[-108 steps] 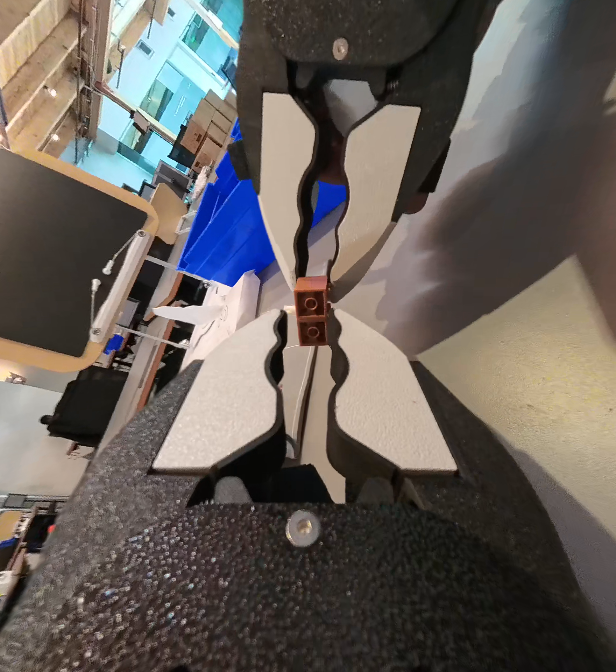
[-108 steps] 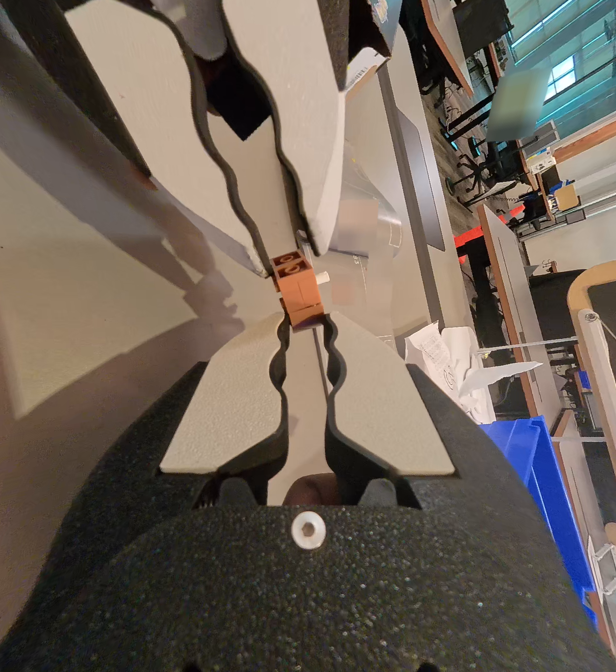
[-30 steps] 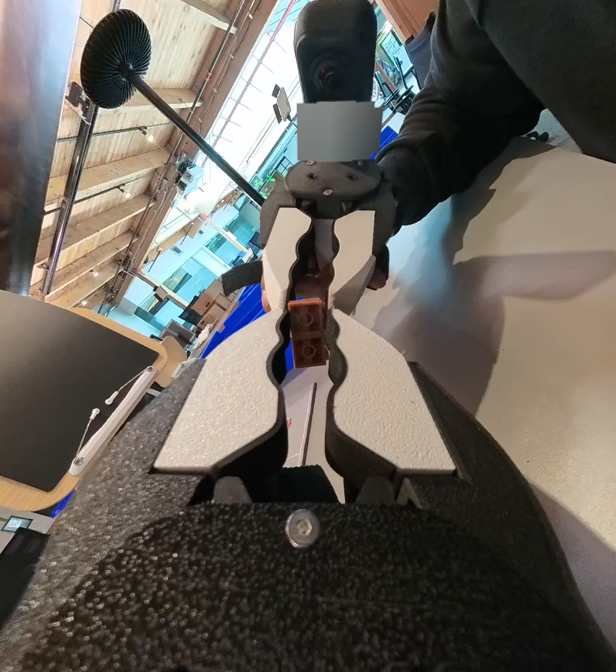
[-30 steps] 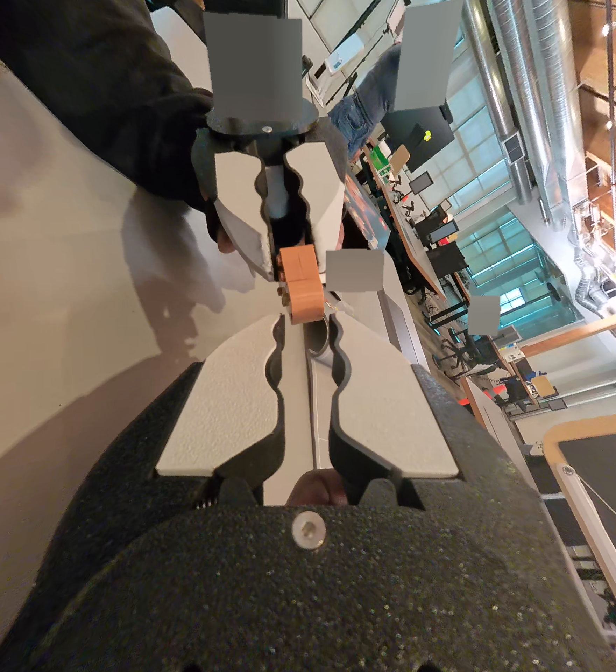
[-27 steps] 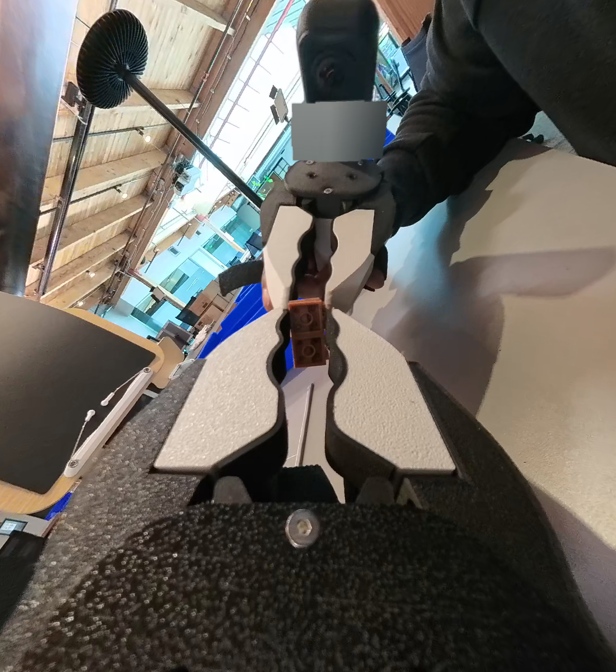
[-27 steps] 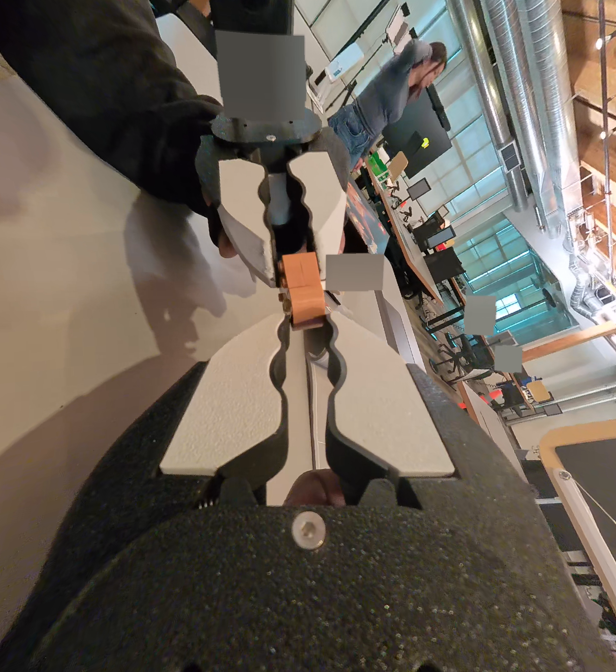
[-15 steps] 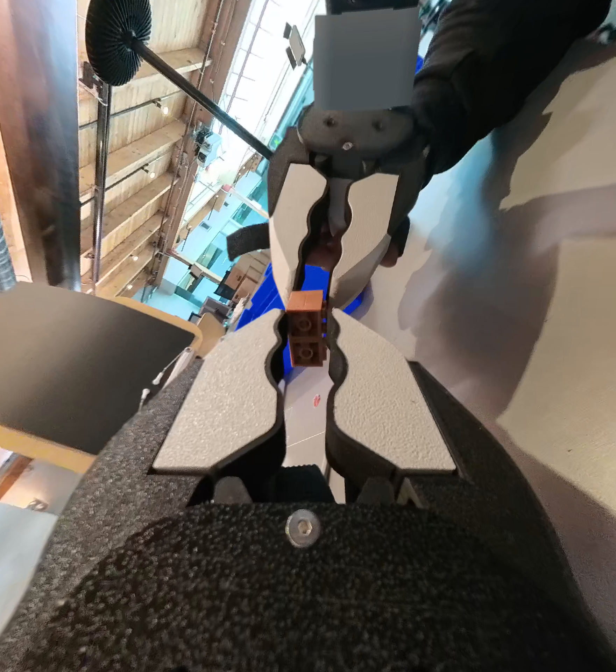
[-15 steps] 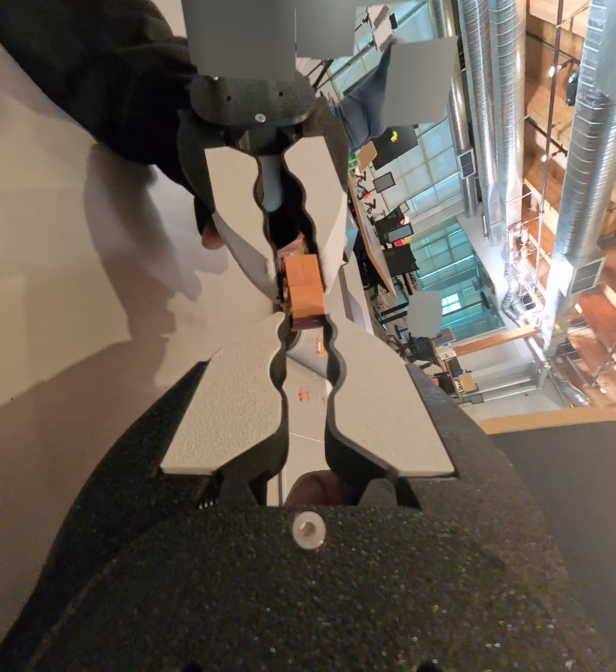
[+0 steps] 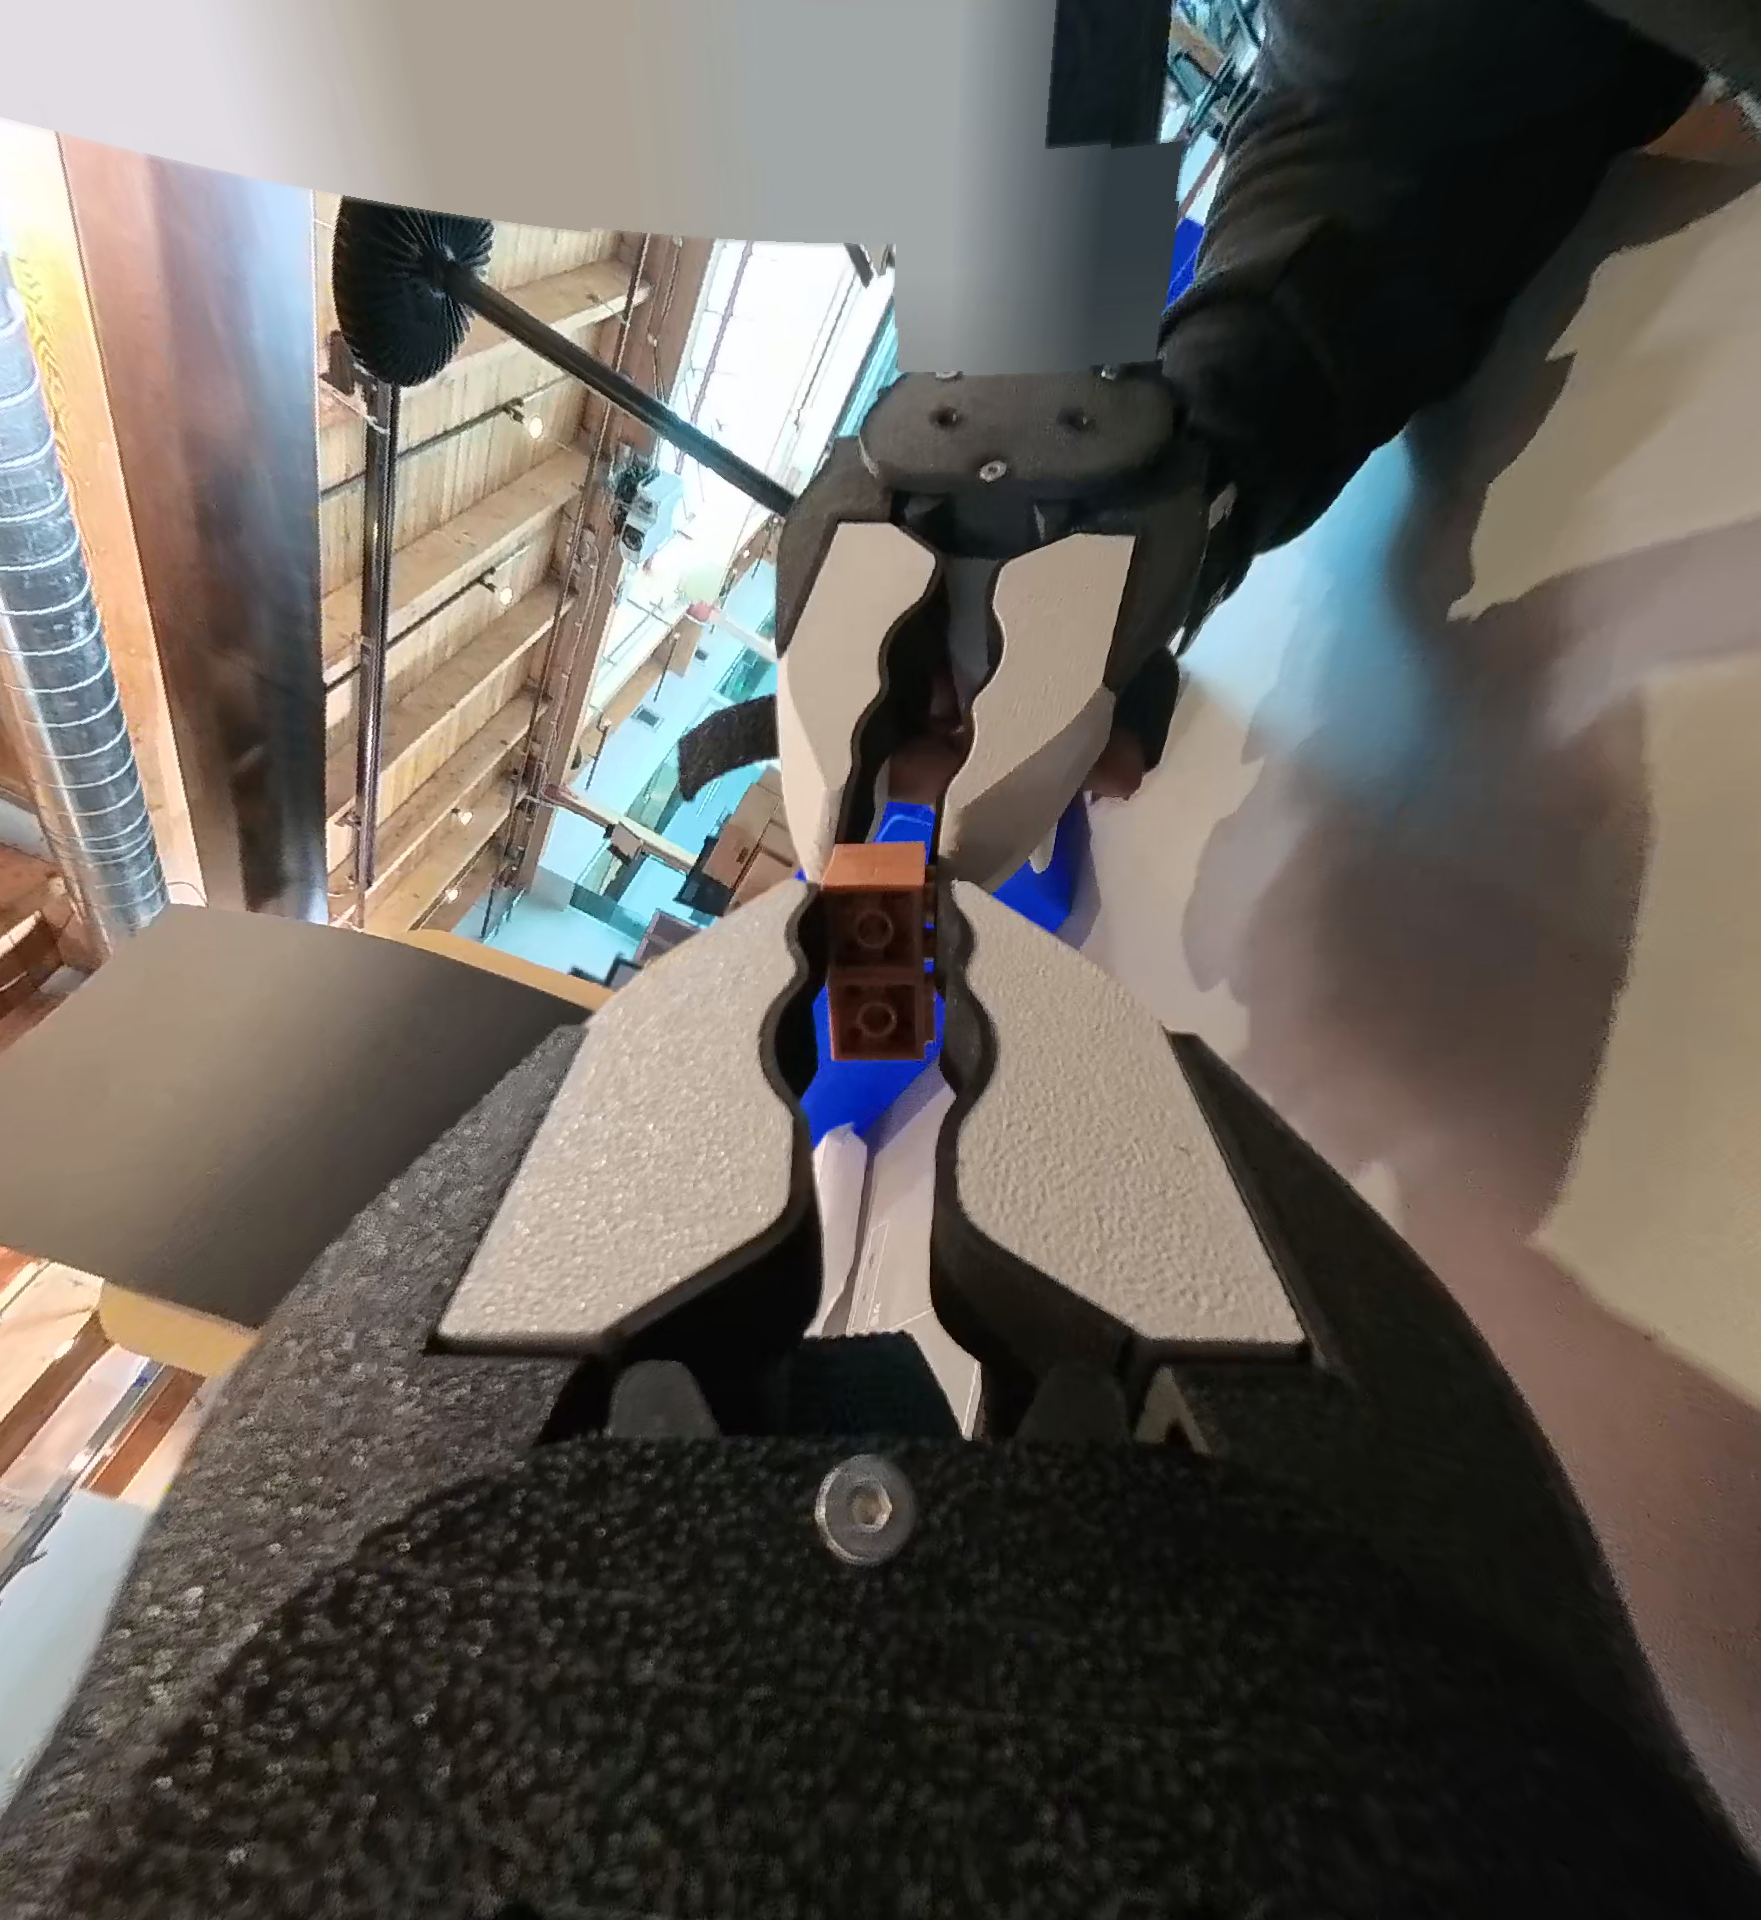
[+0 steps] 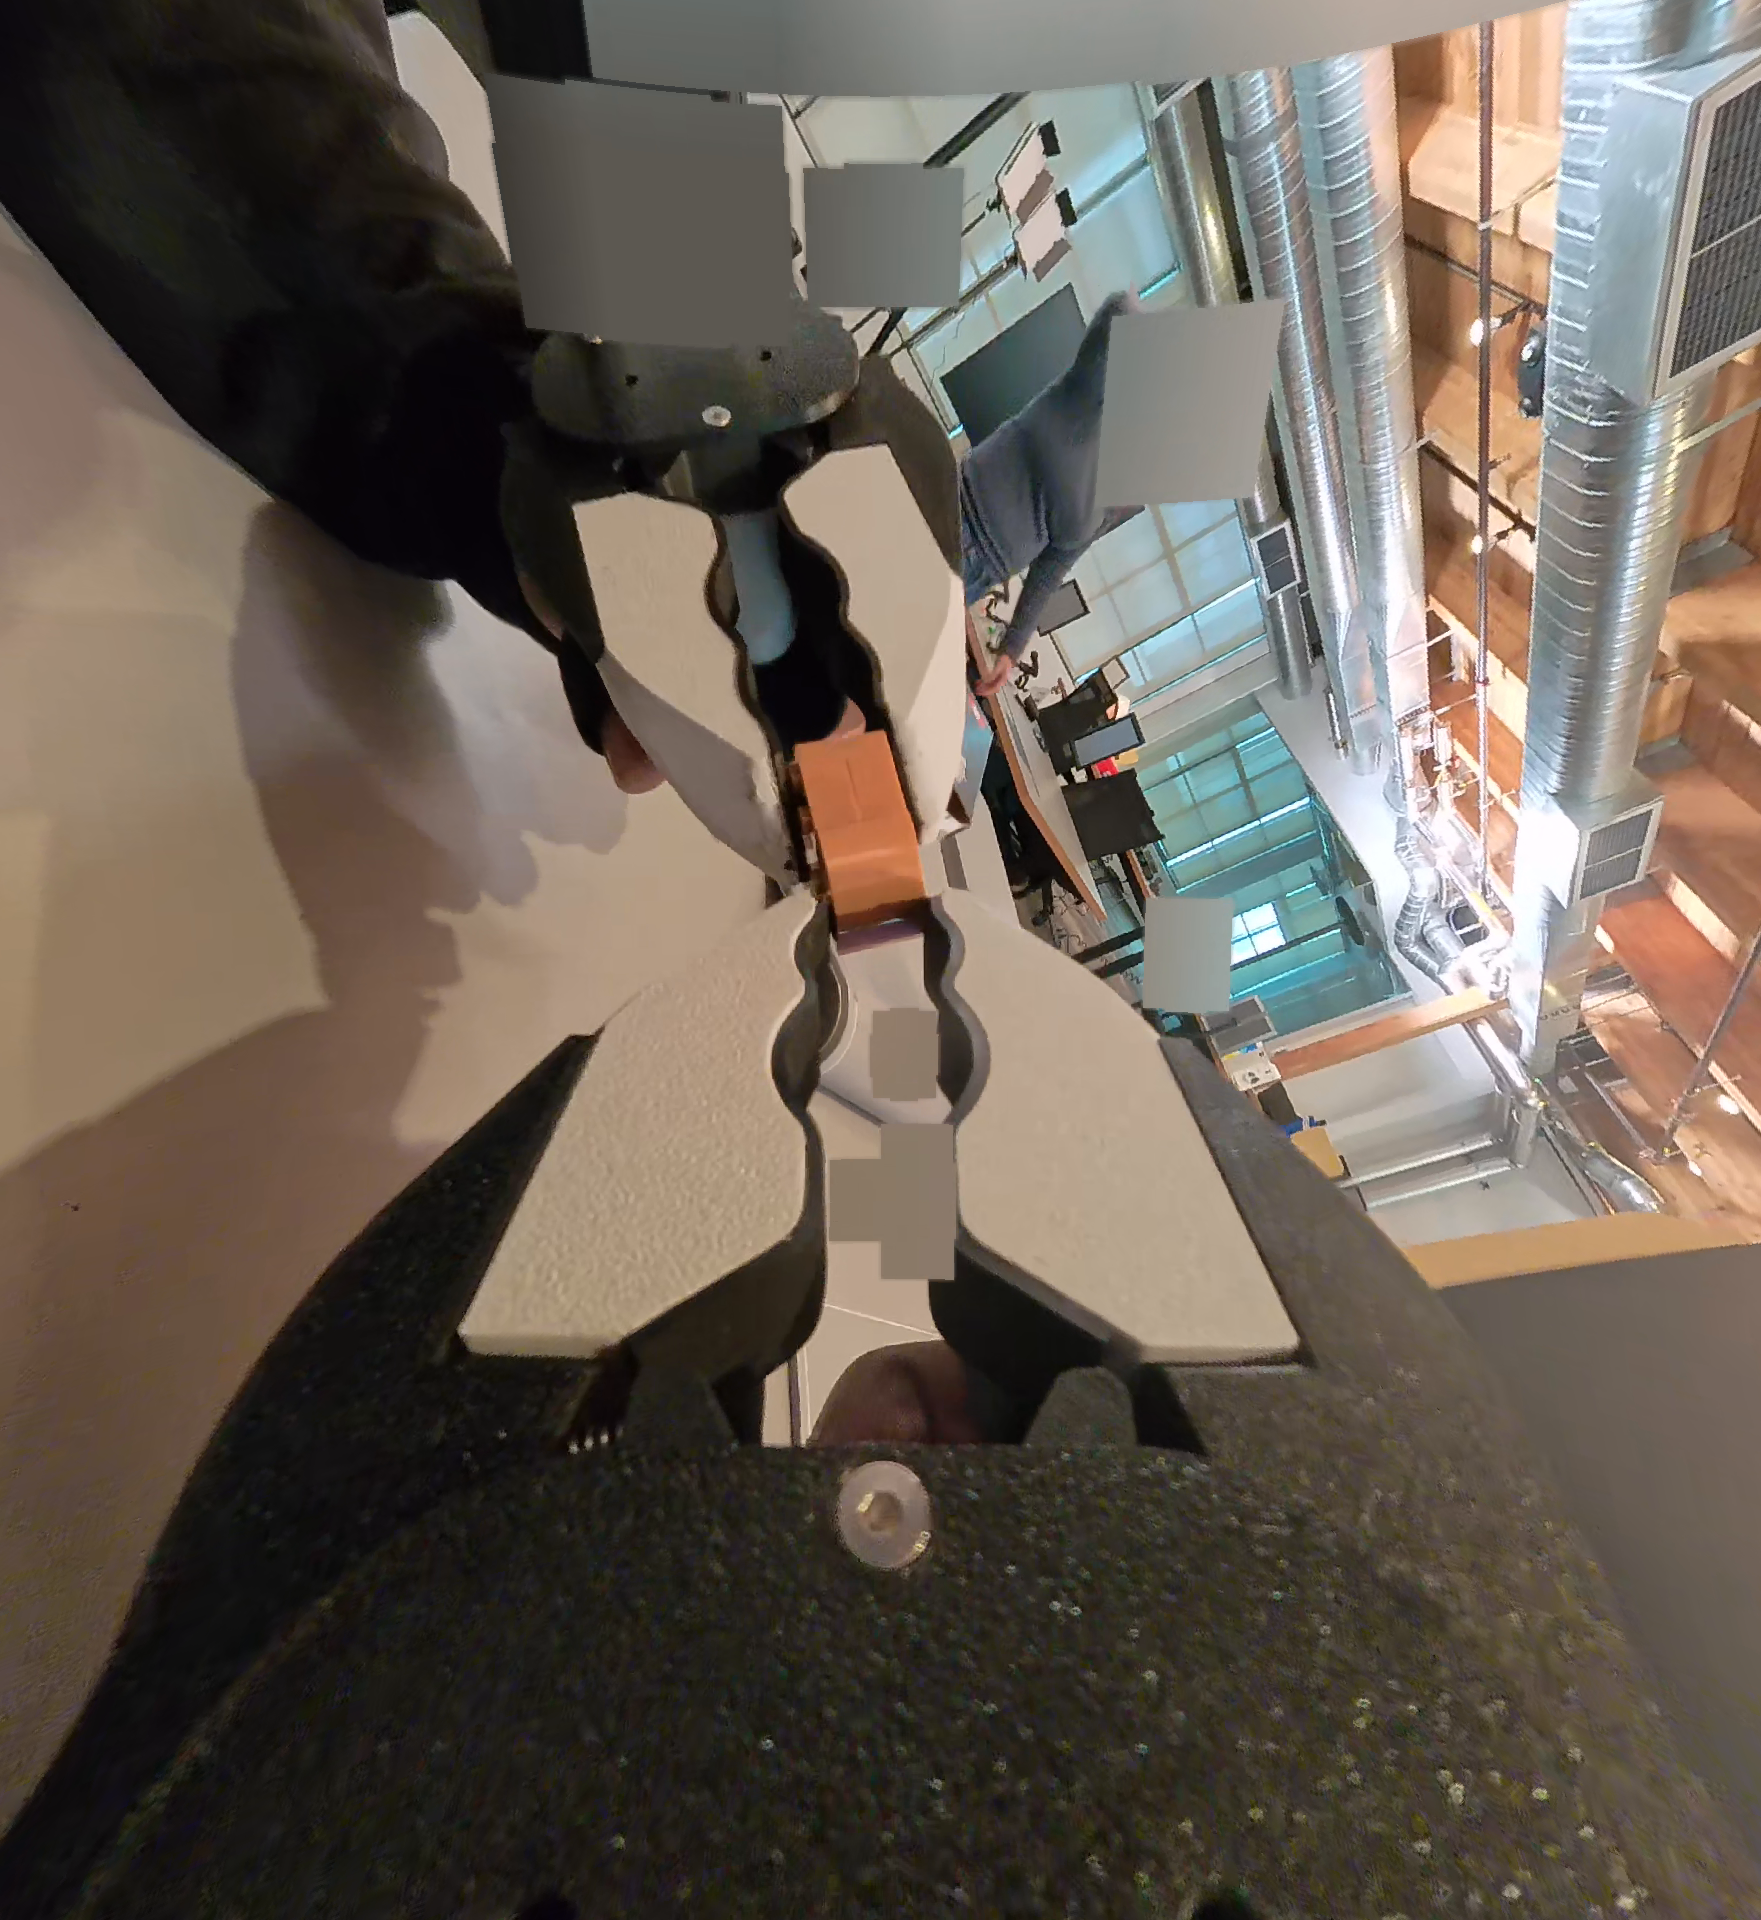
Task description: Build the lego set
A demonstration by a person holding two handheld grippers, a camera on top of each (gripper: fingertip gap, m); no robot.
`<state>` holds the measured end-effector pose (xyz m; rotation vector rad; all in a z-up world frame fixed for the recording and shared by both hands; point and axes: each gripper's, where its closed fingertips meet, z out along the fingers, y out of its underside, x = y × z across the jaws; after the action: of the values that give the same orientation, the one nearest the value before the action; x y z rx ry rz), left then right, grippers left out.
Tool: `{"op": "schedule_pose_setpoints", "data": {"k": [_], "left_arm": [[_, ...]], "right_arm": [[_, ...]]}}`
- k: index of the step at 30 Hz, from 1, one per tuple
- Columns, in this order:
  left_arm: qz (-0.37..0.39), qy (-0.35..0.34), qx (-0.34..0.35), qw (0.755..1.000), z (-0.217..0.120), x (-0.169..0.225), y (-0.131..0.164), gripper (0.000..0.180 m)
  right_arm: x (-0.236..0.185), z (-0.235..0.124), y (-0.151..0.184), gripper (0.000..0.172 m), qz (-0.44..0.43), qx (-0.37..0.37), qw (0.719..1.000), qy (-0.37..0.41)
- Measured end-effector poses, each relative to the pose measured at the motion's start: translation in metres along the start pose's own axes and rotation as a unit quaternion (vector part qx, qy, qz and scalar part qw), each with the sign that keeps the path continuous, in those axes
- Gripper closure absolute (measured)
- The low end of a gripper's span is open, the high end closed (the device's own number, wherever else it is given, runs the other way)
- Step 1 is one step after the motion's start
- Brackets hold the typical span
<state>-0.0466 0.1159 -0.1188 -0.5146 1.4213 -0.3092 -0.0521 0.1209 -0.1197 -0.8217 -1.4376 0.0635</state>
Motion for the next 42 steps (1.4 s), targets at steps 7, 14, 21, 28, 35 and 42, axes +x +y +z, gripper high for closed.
{"op": "schedule_pose_setpoints", "data": {"k": [7, 14, 21, 28, 35, 42], "left_arm": [[-0.004, -0.001, 0.019, 1.0, -0.001, 0.0, -0.006, 0.161], [-0.009, 0.0, 0.029, 1.0, -0.001, 0.0, -0.009, 0.161], [-0.012, 0.0, 0.031, 0.999, -0.002, 0.0, -0.009, 0.161], [-0.121, -0.005, 0.041, 0.992, 0.0, -0.01, -0.003, 0.162], [-0.316, 0.037, 0.057, 0.946, 0.004, -0.013, 0.004, 0.162], [-0.523, 0.065, 0.061, 0.848, 0.007, -0.018, 0.023, 0.162]], "right_arm": [[0.0, -0.001, -0.006, 0.156, 0.007, 0.014, 1.0, -0.001], [0.0, -0.002, -0.008, 0.156, 0.007, 0.019, 1.0, -0.001], [0.0, -0.002, -0.008, 0.156, 0.004, 0.02, 1.0, 0.003], [0.009, 0.002, -0.002, 0.153, 0.061, 0.015, 0.998, 0.014], [0.011, 0.002, 0.006, 0.148, 0.139, 0.025, 0.99, -0.011], [0.012, 0.005, 0.022, 0.146, 0.276, 0.006, 0.959, -0.06]]}}
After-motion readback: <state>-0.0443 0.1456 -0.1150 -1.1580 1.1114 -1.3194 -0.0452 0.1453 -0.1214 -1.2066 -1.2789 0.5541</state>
